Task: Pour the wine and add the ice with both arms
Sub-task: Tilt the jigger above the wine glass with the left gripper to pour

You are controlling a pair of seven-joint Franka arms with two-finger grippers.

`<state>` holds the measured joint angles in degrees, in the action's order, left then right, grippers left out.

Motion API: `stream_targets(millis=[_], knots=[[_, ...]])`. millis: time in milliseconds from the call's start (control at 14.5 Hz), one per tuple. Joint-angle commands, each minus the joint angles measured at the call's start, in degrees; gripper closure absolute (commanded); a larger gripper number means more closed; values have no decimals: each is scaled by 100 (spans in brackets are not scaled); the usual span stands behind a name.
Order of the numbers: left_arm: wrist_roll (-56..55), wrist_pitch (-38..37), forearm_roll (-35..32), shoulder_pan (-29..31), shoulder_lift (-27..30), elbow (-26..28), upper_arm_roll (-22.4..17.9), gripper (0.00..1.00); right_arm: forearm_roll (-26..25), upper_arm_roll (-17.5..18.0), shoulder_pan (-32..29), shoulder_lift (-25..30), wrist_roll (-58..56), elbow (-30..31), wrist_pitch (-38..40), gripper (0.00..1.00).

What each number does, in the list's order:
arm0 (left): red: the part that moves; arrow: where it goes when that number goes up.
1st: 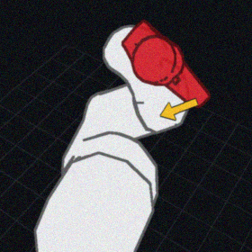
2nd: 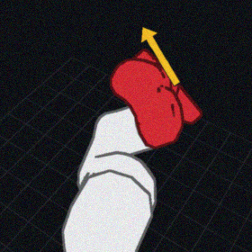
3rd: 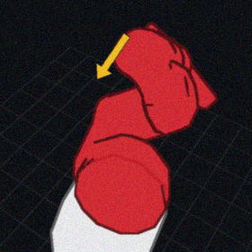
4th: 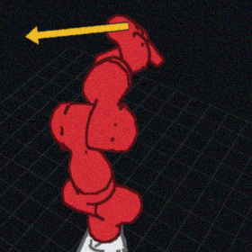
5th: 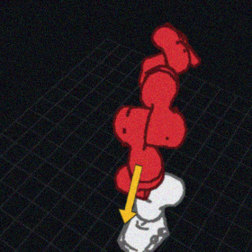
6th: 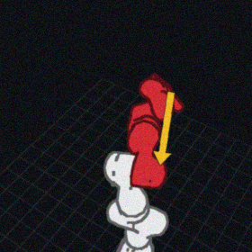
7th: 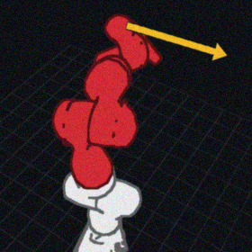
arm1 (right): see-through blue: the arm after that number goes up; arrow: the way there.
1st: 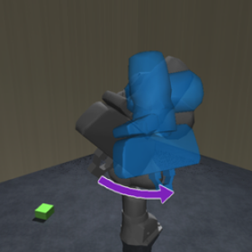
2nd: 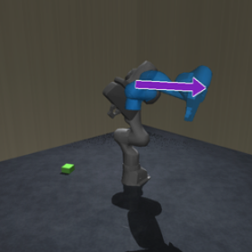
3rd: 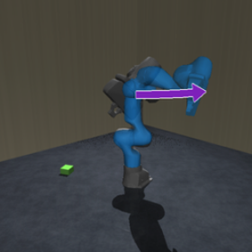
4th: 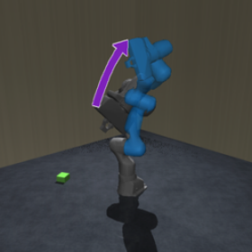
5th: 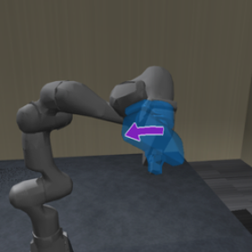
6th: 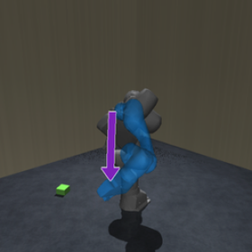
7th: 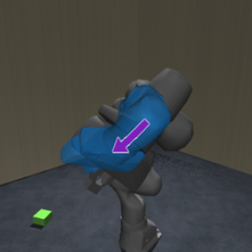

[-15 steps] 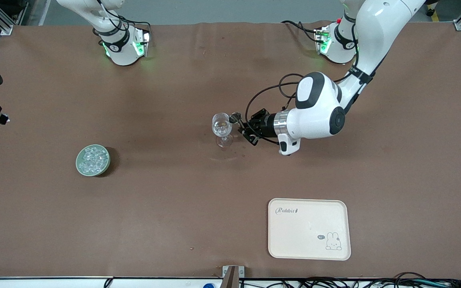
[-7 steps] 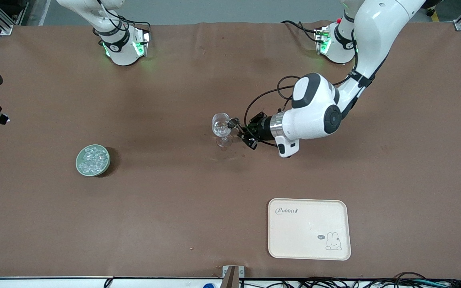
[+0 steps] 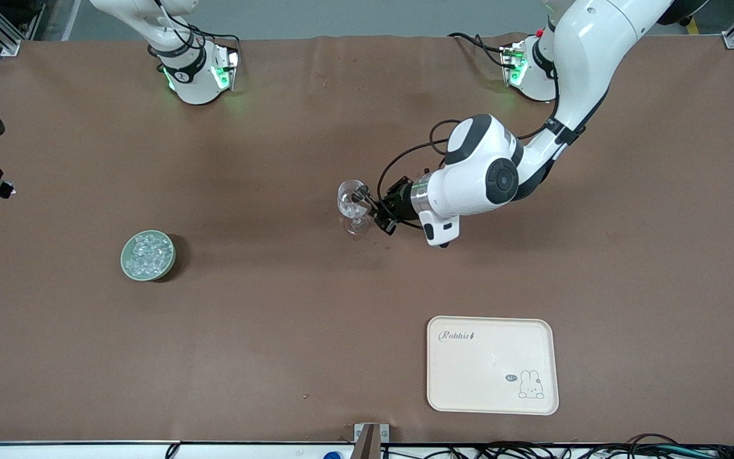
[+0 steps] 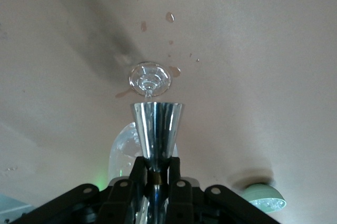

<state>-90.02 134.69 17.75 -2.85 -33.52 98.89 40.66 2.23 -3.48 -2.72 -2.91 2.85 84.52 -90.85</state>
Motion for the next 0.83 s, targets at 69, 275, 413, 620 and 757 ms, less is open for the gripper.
stream_targets(millis=[69, 275, 413, 620, 757], knots=[[-165, -30, -201, 83, -14, -90, 83, 99, 23, -12, 25, 211, -39, 214, -29, 98], [-104, -65, -149, 144, 56, -37, 171, 99, 23, -12, 25, 211, -39, 214, -29, 98], [-60, -66, -26, 144, 47, -37, 188, 99, 23, -12, 25, 211, -39, 214, -29, 98], [536, -66, 919, 153, 100, -28, 145, 99, 23, -12, 34, 211, -39, 214, -29, 98], [949, -83, 1676, 162, 109, -28, -48, 99, 23, -12, 25, 211, -30, 214, -29, 98]])
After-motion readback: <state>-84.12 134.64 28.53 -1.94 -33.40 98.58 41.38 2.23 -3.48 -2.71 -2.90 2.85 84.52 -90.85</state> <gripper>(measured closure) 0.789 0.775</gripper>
